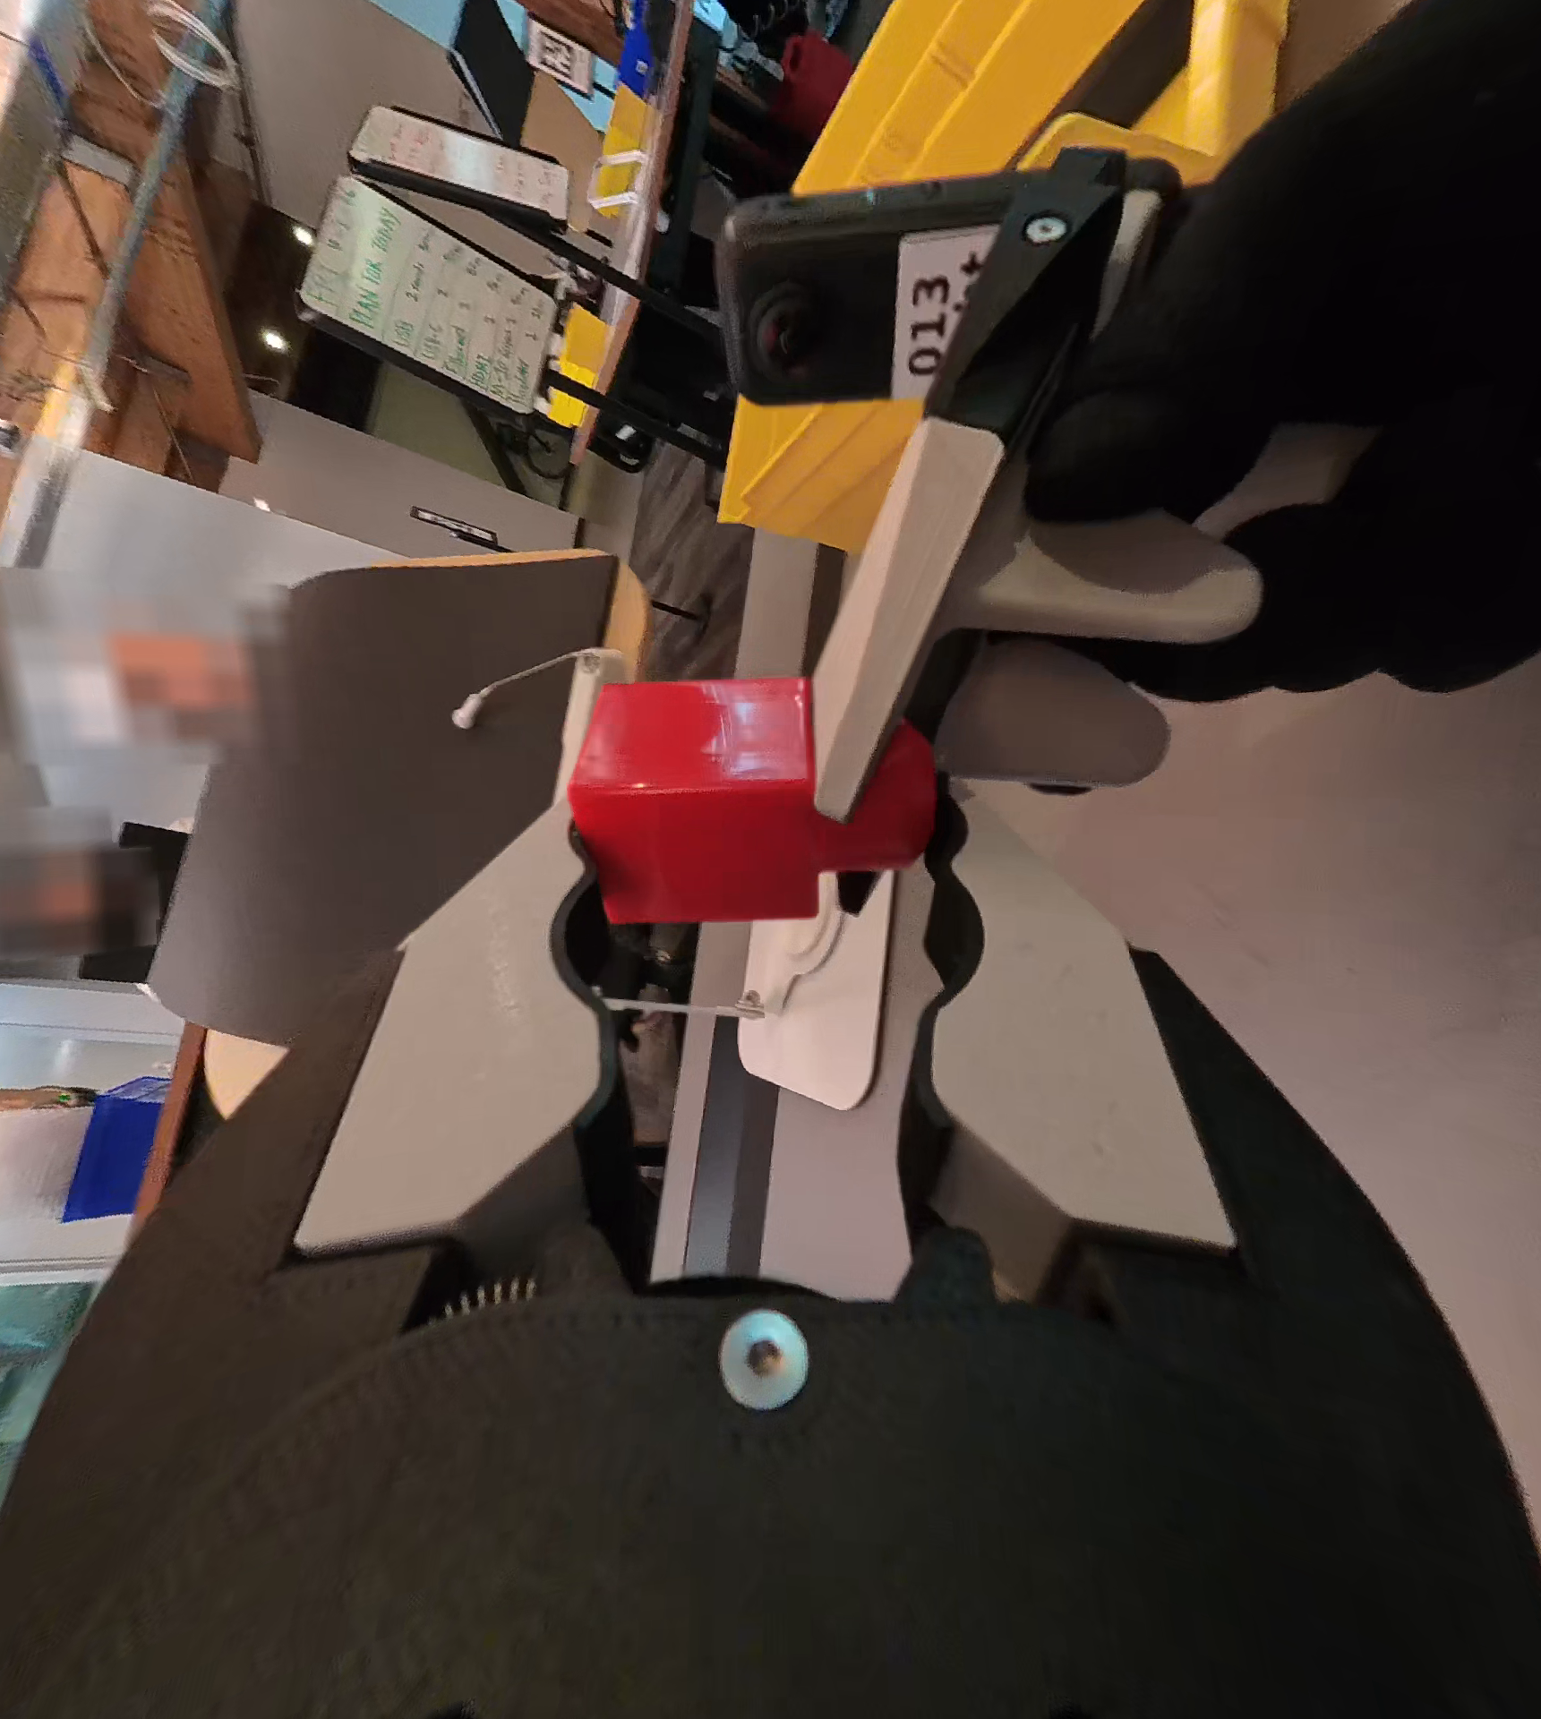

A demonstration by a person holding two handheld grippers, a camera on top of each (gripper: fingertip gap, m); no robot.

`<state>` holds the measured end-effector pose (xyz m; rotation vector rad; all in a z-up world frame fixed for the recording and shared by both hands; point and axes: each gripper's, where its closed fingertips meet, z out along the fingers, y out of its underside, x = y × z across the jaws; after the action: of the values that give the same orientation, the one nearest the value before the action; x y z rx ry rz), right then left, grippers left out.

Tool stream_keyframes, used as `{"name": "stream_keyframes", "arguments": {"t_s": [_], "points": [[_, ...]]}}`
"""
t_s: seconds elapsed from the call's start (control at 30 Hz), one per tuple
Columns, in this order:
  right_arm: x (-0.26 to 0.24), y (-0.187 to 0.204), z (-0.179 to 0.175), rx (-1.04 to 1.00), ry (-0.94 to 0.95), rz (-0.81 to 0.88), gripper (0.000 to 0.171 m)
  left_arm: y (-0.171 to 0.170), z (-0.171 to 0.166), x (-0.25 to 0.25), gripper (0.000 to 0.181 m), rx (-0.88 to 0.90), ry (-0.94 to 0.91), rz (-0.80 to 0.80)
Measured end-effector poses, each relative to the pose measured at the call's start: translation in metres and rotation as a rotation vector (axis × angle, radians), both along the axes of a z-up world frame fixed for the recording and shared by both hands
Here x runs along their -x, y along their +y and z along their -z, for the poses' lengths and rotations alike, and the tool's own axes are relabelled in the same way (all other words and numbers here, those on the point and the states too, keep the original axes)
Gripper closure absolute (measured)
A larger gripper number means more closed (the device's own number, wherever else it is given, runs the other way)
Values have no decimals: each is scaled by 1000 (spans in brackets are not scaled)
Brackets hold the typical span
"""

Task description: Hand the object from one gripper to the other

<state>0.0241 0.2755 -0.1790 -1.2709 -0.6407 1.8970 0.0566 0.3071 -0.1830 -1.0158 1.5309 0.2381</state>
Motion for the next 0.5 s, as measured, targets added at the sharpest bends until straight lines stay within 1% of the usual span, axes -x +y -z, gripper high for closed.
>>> {"name": "stream_keyframes", "arguments": {"t_s": [0.03,0.07,0.2,0.27,0.3,0.33,0.47,0.5], "points": [[0,3,1,-6,-17,20,118,2,1,2,115,21,7,-14],[-1,6,4,-22,-50,47,116,5,5,5,115,56,23,-32],[-6,22,13,-164,-225,228,116,19,21,21,115,147,138,-134],[-9,27,14,-196,-270,291,118,21,24,25,115,150,174,-156],[-10,29,15,-208,-292,315,118,22,31,27,115,185,211,-173],[-10,31,17,-220,-317,335,117,23,42,32,115,241,272,-208],[-4,33,31,-221,-409,344,117,30,68,46,114,272,438,-293],[-2,33,34,-212,-423,343,116,33,70,48,114,249,469,-314]]}}
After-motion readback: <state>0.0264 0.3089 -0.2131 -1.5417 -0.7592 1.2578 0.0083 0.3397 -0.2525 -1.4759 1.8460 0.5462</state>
